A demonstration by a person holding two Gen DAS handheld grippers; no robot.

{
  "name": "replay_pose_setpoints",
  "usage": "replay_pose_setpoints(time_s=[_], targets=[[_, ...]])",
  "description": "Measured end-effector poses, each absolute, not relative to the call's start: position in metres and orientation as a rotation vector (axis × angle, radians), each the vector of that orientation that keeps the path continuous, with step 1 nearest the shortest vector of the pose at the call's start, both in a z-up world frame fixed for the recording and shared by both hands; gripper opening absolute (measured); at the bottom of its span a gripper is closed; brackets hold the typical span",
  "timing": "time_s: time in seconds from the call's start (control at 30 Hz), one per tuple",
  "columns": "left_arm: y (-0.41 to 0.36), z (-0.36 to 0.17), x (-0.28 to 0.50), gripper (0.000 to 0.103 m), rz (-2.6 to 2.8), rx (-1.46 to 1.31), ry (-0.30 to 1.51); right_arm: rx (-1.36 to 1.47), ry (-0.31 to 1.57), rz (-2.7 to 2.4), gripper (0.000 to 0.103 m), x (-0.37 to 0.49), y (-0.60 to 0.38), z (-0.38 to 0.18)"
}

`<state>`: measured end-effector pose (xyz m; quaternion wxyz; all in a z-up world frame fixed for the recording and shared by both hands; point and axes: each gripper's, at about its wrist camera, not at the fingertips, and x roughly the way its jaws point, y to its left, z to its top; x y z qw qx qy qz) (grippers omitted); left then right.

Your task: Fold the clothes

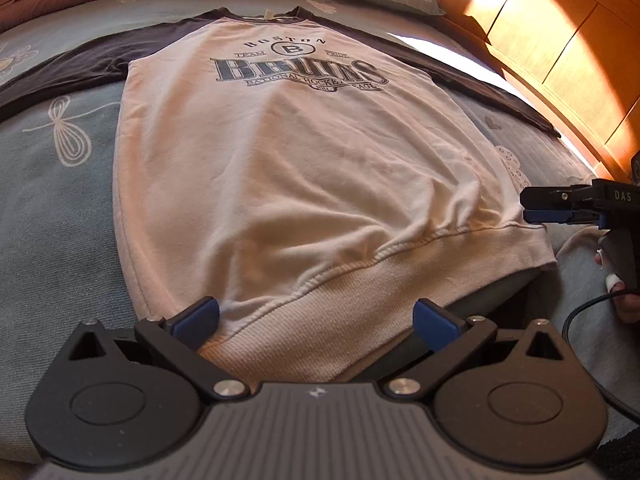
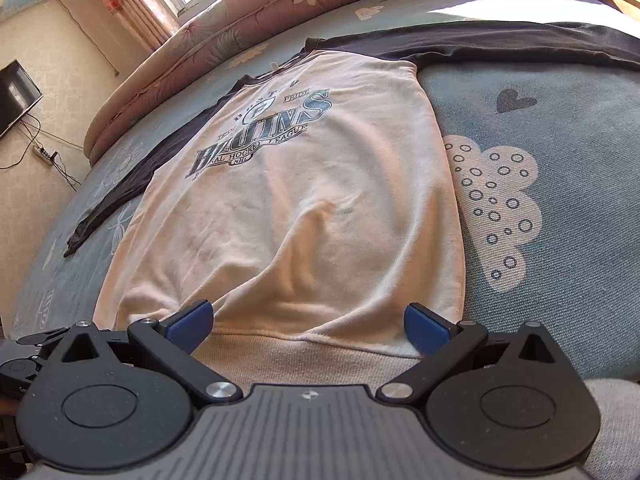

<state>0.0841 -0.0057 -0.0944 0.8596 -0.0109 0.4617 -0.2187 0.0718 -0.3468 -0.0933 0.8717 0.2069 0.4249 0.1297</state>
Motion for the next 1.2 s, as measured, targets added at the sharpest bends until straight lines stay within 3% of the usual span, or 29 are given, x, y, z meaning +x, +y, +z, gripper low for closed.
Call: replay_pose_setpoints(time_s=[0.17,0.4,0.6,0.7,1.0,1.2], targets=[[-0.026,-0.095,0.083,0.102,-0.454,0.092,0.942,0.475,0.850,0.258,0.103,0.067,-0.351,-0.094],[-0.018,-0.094,0.080,0.102,-0.439,0.045,0.942,0.491,0.839,0.290,0.103,0.065,-0.349,-0.095],[-0.030,-0.079,0.077,0.102,-0.456,0.173,0.875,0.385,0.789,0.319,0.103,0.055,-0.339,-0.078],[-0.054,-0.074,0.076,0.102,-0.505,0.324,0.824,0.262,0.808,0.300,0.103,0.051,-0.330,-0.071],[-0.132,-0.086,0.077,0.102,-0.699,0.554,0.753,-0.532,0.839,0.284,0.103,0.027,-0.283,-0.091],[-0.164,-0.097,0.070,0.102,-0.783,0.630,0.760,-0.606,0.811,0.326,0.103,0.031,-0.275,-0.095]])
